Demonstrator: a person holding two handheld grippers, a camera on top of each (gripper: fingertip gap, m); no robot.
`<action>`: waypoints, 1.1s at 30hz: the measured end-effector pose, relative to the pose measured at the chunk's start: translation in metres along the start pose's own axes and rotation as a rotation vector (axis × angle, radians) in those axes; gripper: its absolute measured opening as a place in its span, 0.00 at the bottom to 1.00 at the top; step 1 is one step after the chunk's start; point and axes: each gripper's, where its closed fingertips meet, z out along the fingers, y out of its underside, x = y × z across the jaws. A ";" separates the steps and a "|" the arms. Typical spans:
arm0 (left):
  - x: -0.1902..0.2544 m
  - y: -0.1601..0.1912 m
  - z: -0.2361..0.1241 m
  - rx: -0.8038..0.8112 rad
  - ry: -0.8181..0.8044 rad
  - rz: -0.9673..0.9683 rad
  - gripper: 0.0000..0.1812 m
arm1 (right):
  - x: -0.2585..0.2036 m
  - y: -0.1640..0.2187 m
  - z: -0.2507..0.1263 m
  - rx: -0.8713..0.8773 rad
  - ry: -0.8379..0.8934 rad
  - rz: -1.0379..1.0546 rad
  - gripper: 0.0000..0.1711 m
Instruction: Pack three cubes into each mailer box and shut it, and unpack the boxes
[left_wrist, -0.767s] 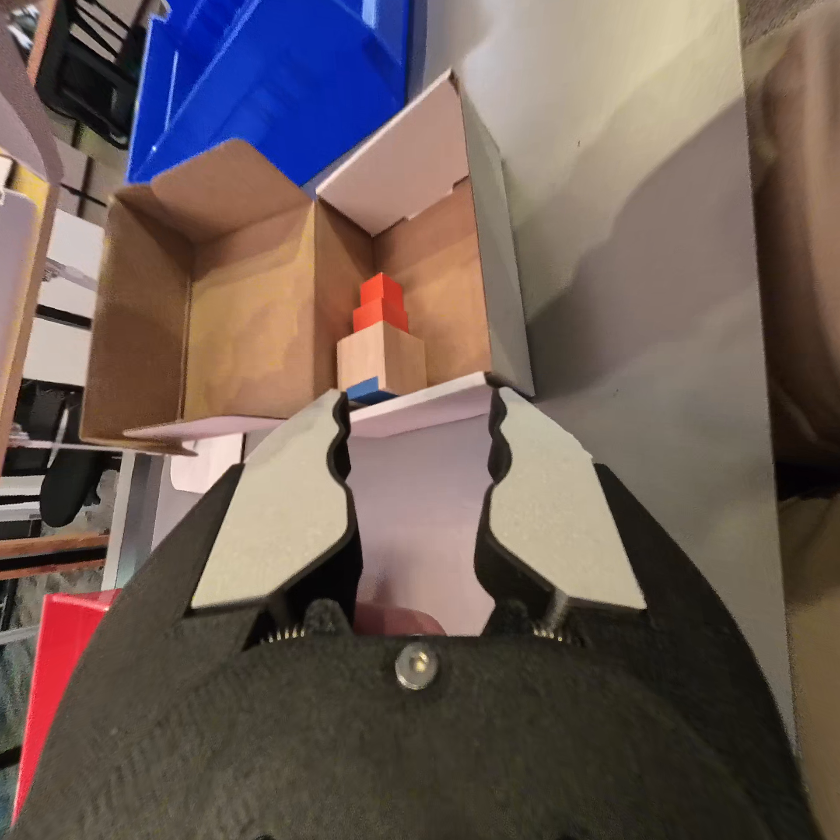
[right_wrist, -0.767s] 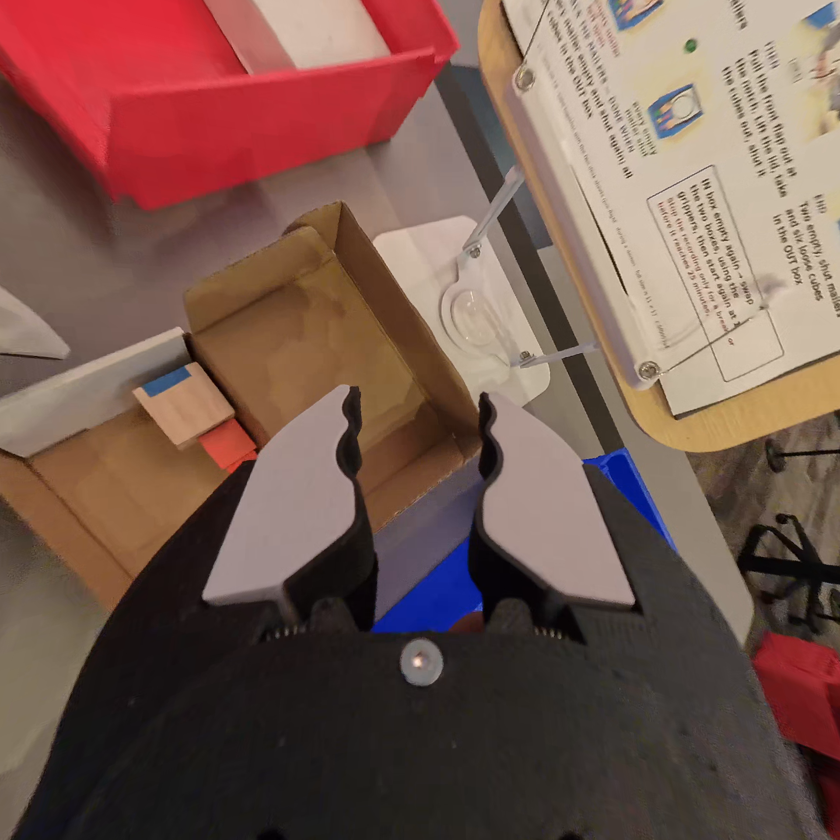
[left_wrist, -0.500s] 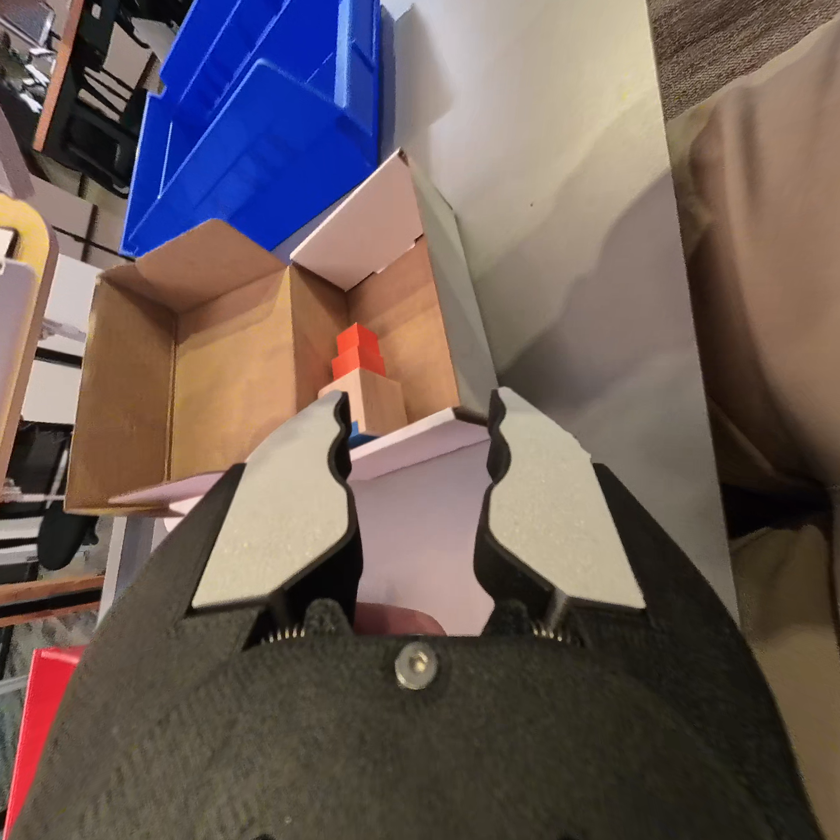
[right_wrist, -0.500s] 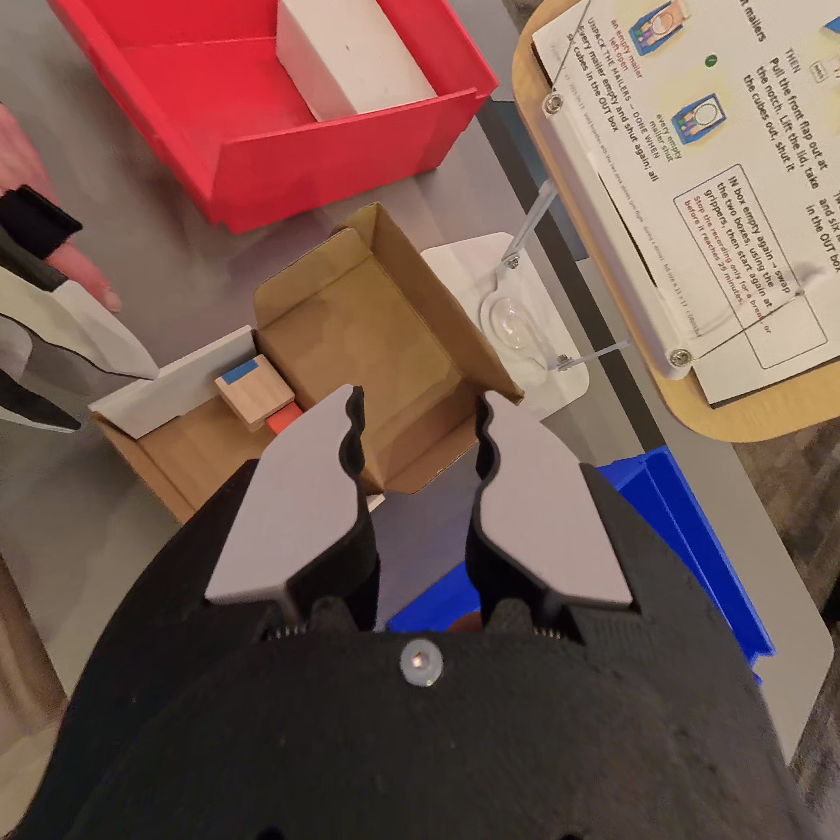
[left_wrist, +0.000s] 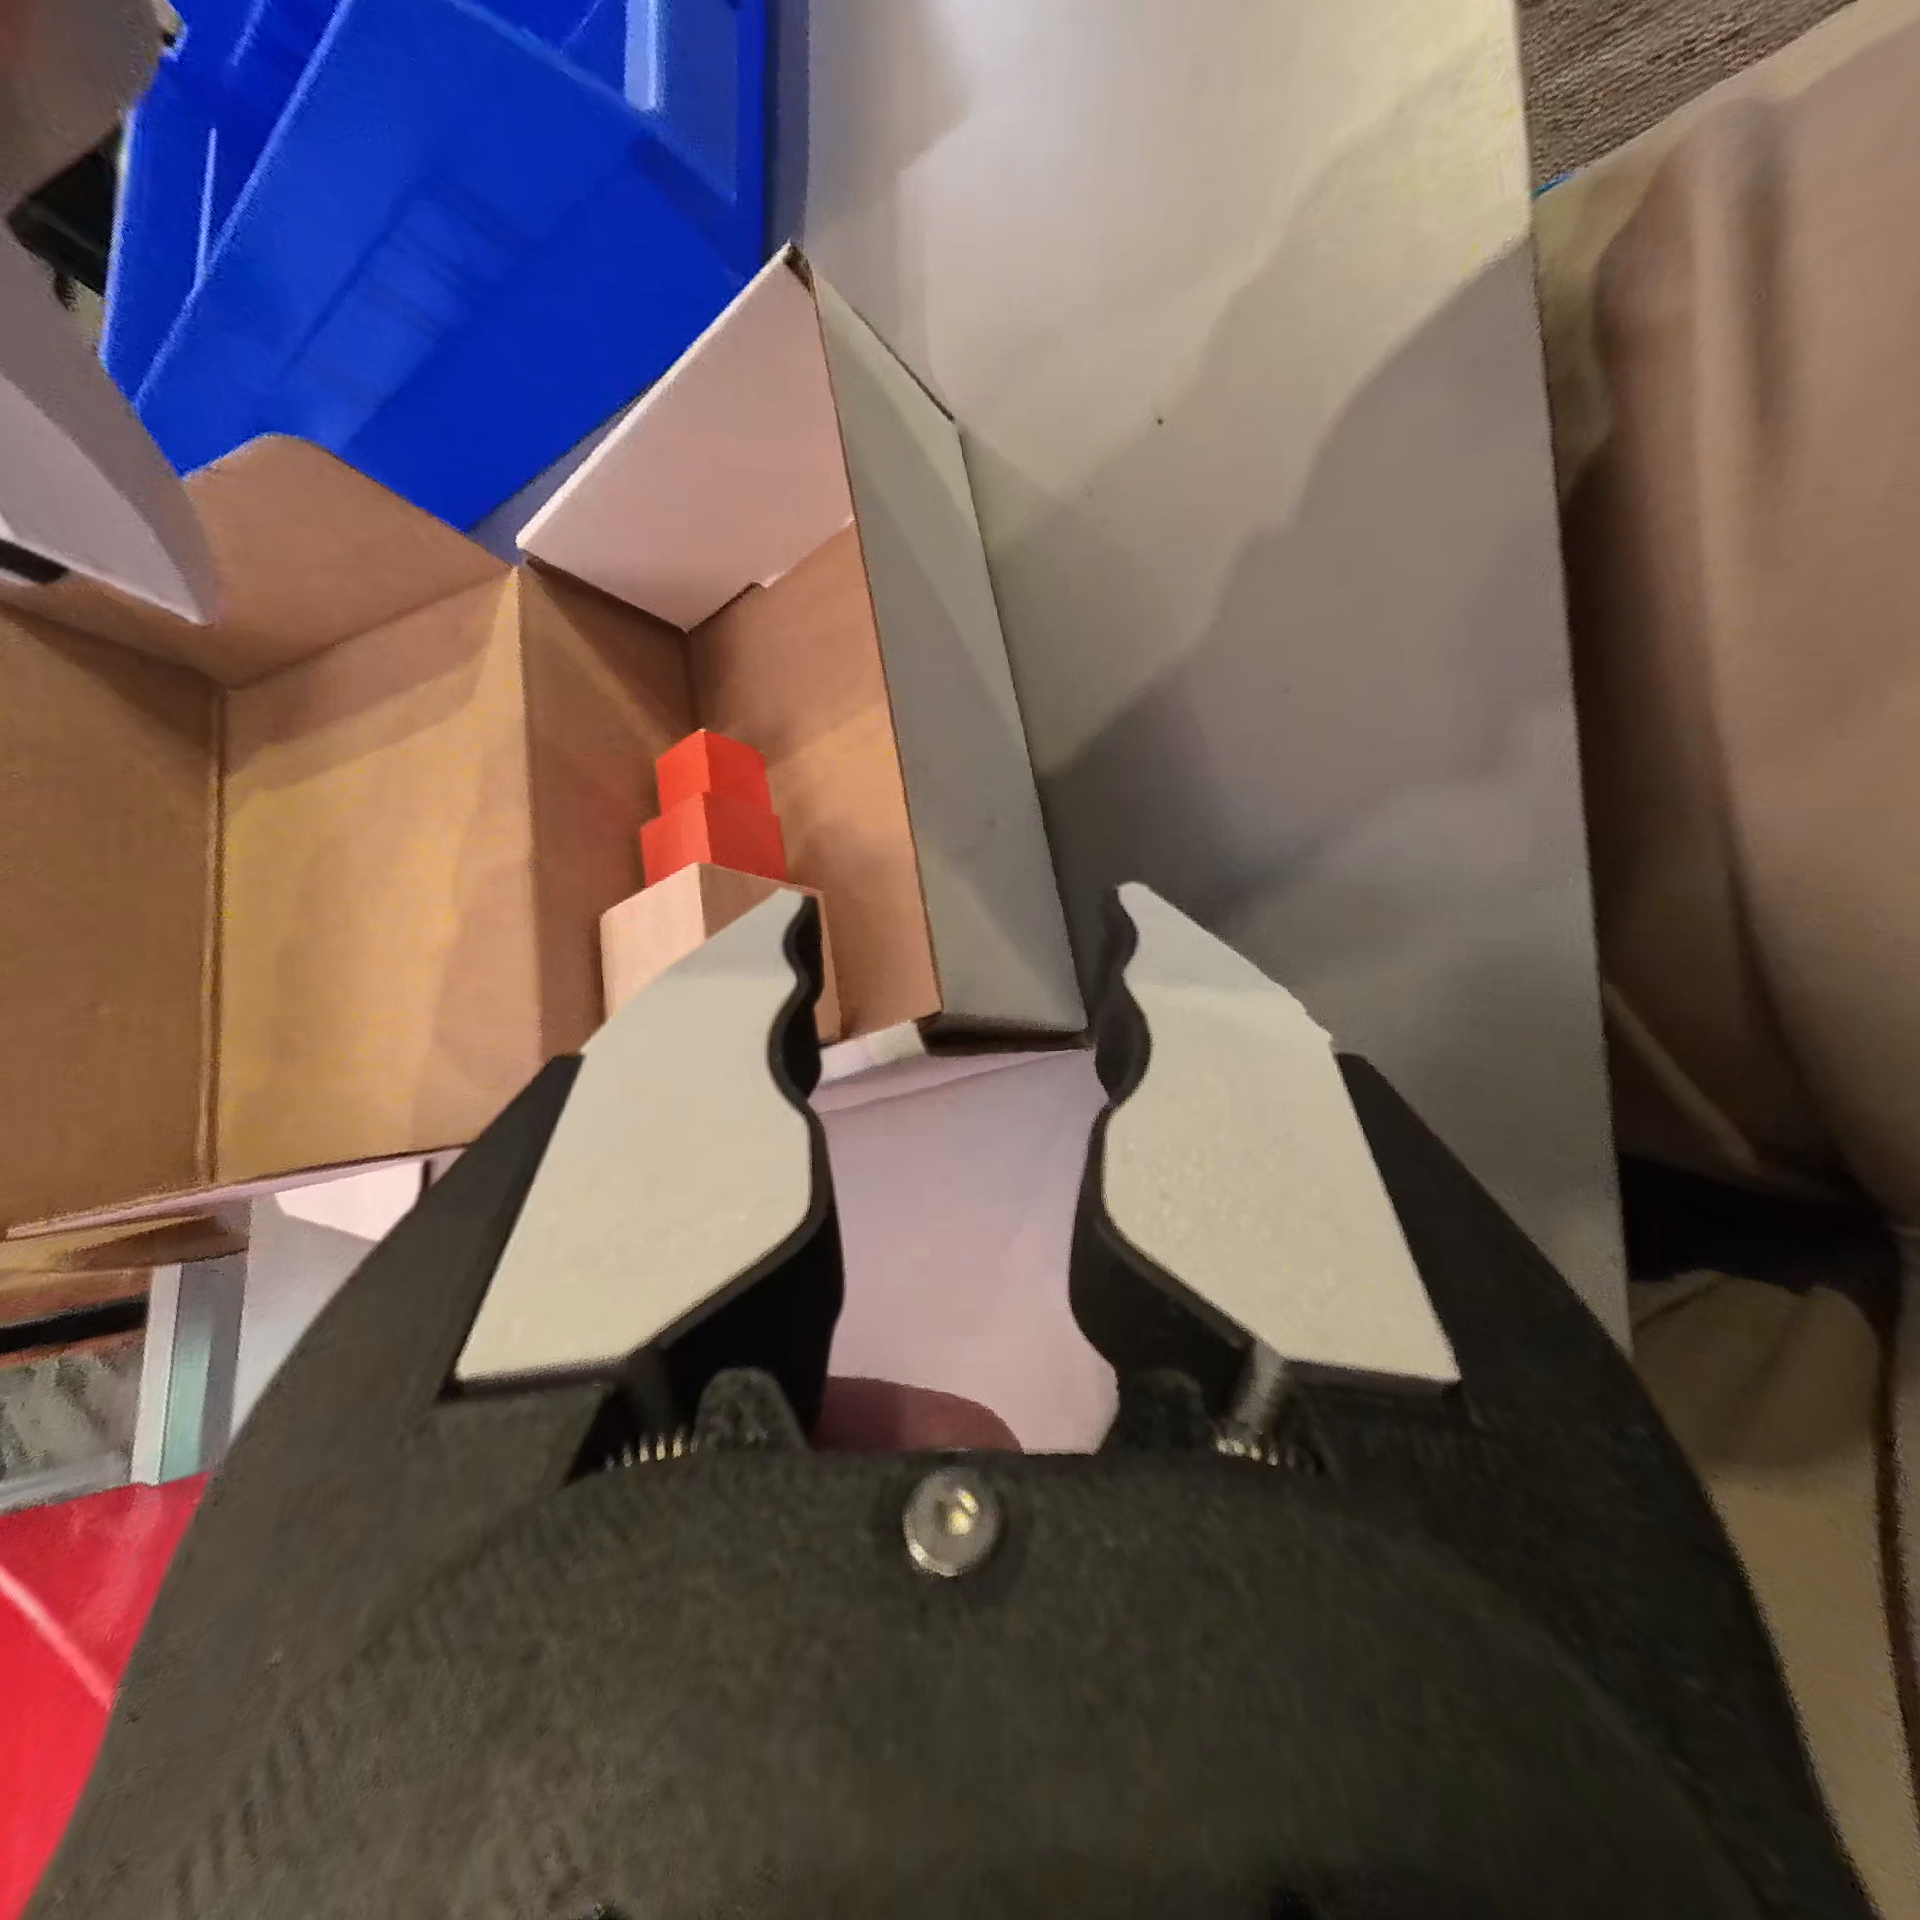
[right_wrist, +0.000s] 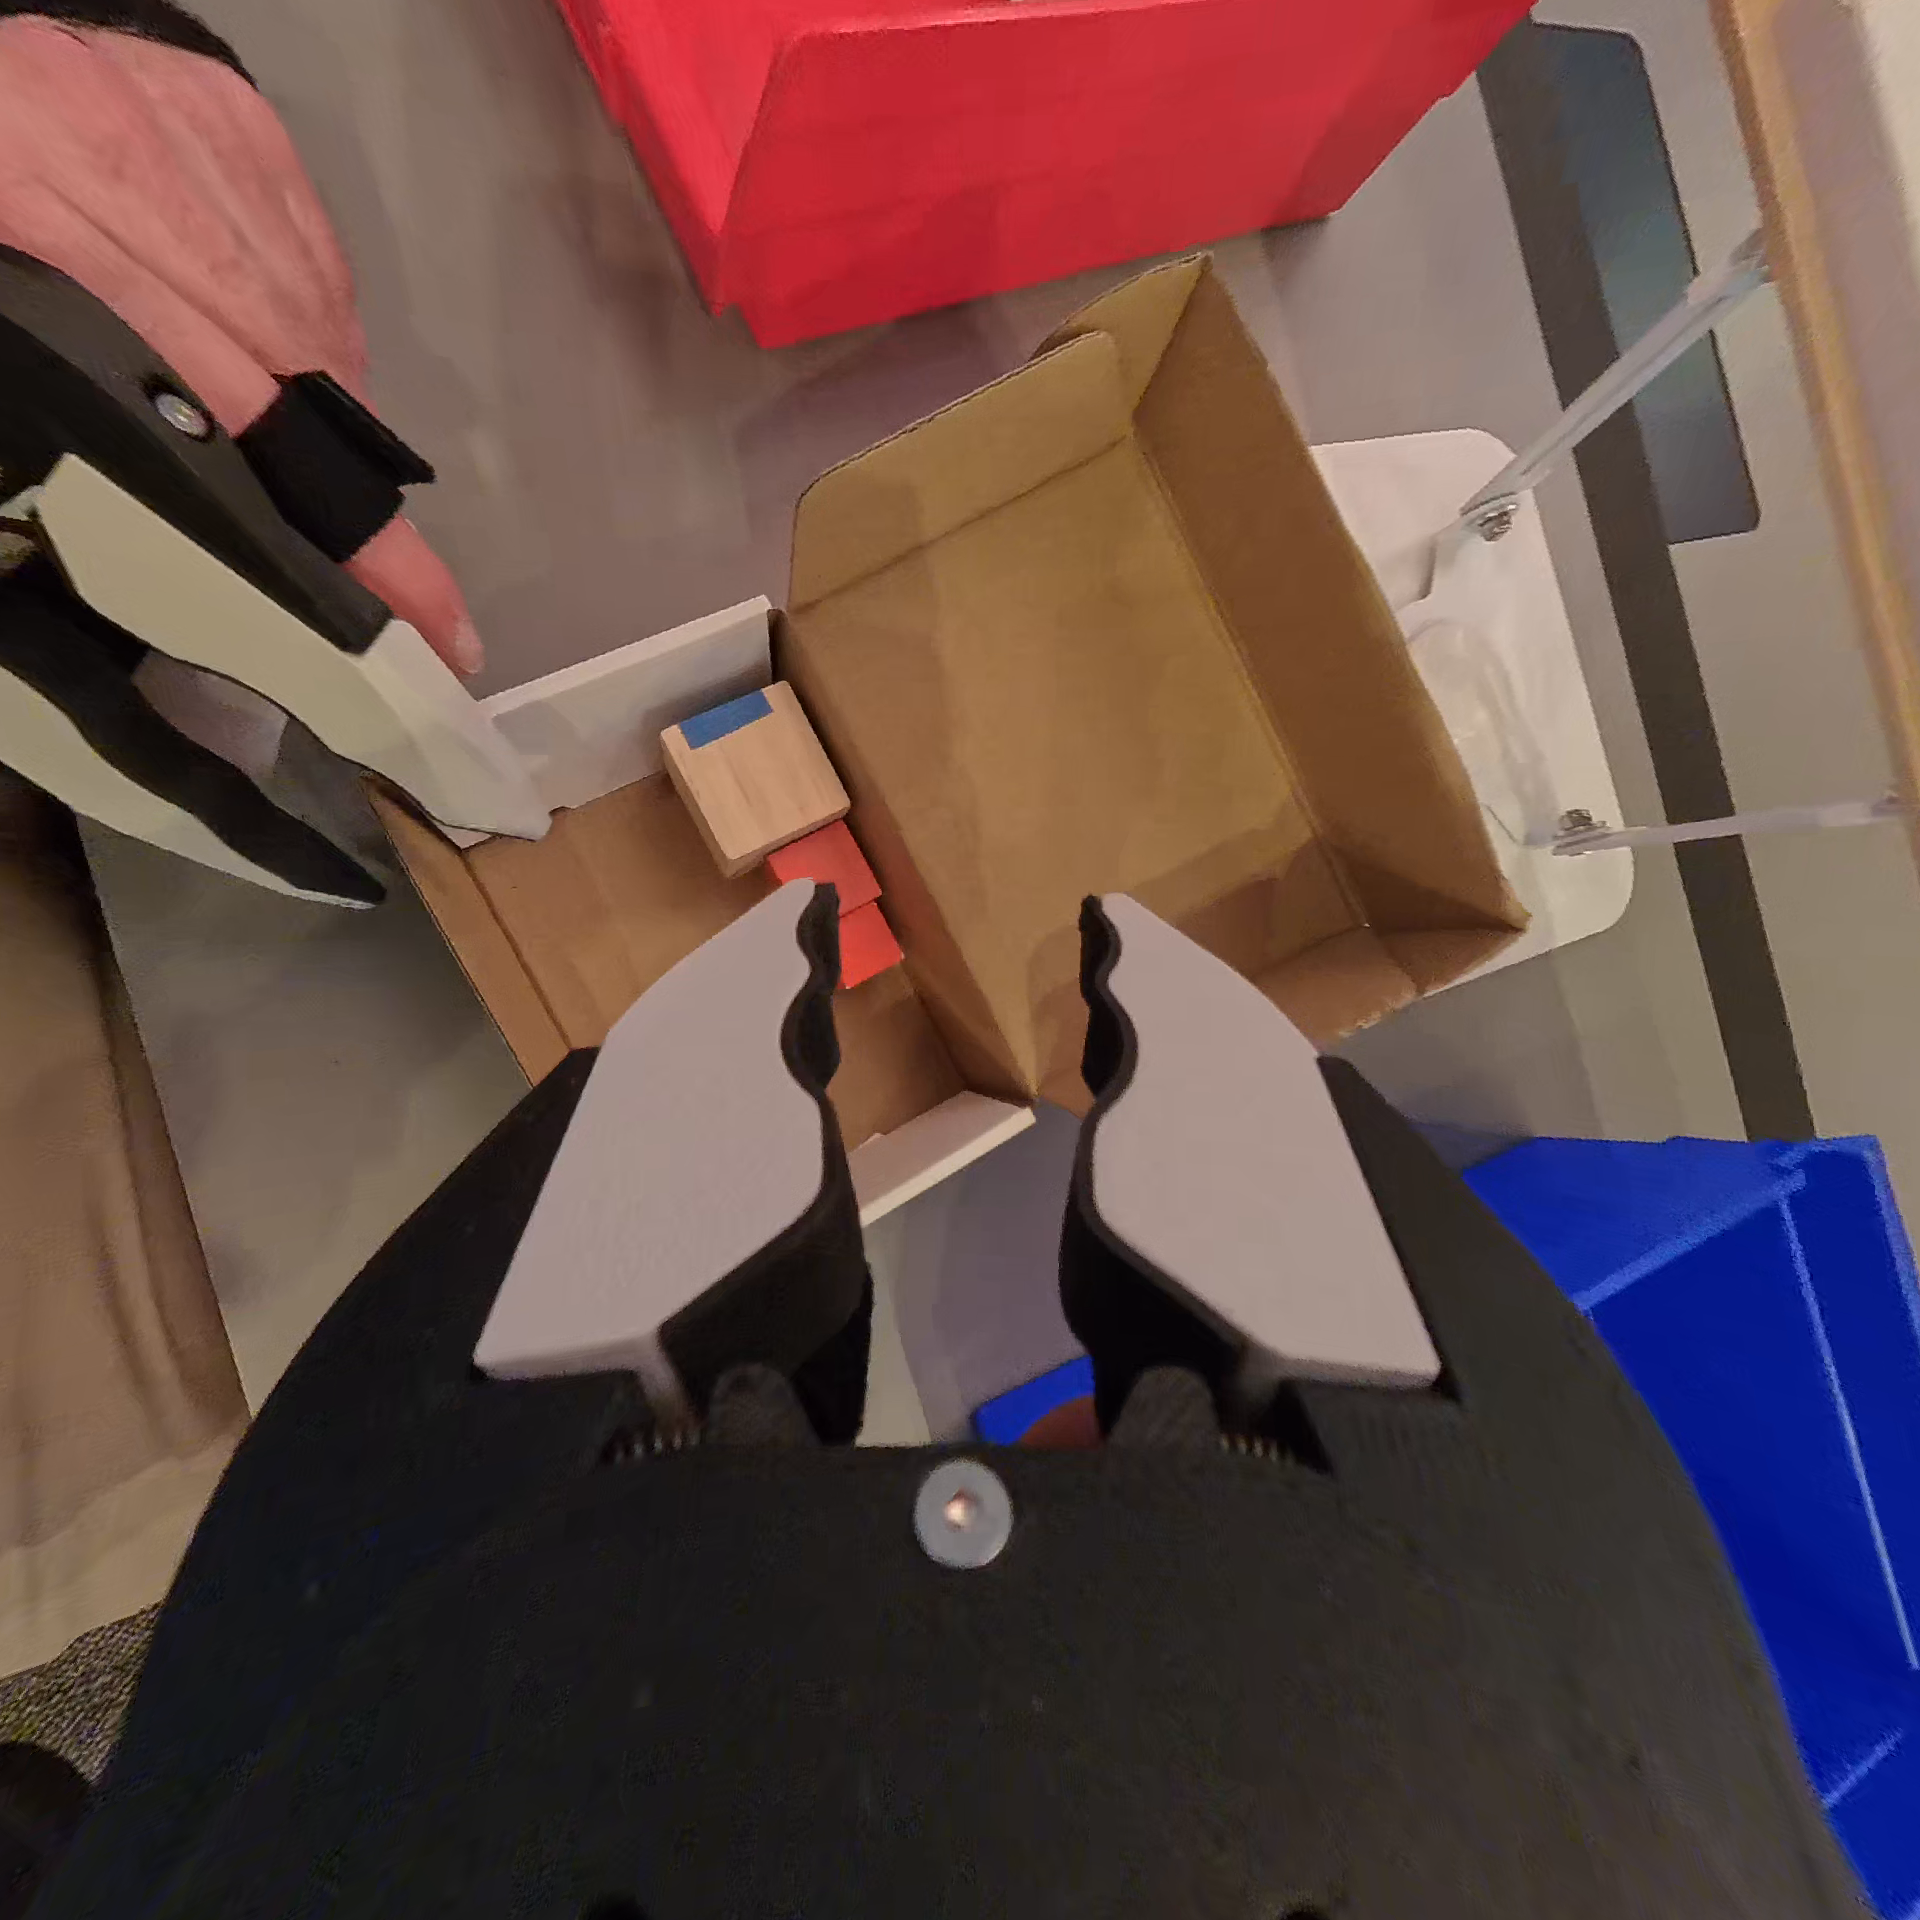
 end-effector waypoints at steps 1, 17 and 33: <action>-0.001 0.001 0.002 -0.007 -0.013 -0.003 0.26 | -0.001 0.001 0.002 -0.004 -0.006 -0.001 0.25; -0.004 0.006 0.009 -0.030 -0.020 -0.018 0.14 | -0.045 0.002 0.050 -0.050 -0.158 -0.093 0.25; -0.005 0.011 0.006 -0.023 0.018 0.002 0.12 | -0.054 0.013 0.089 -0.176 -0.162 -0.291 0.24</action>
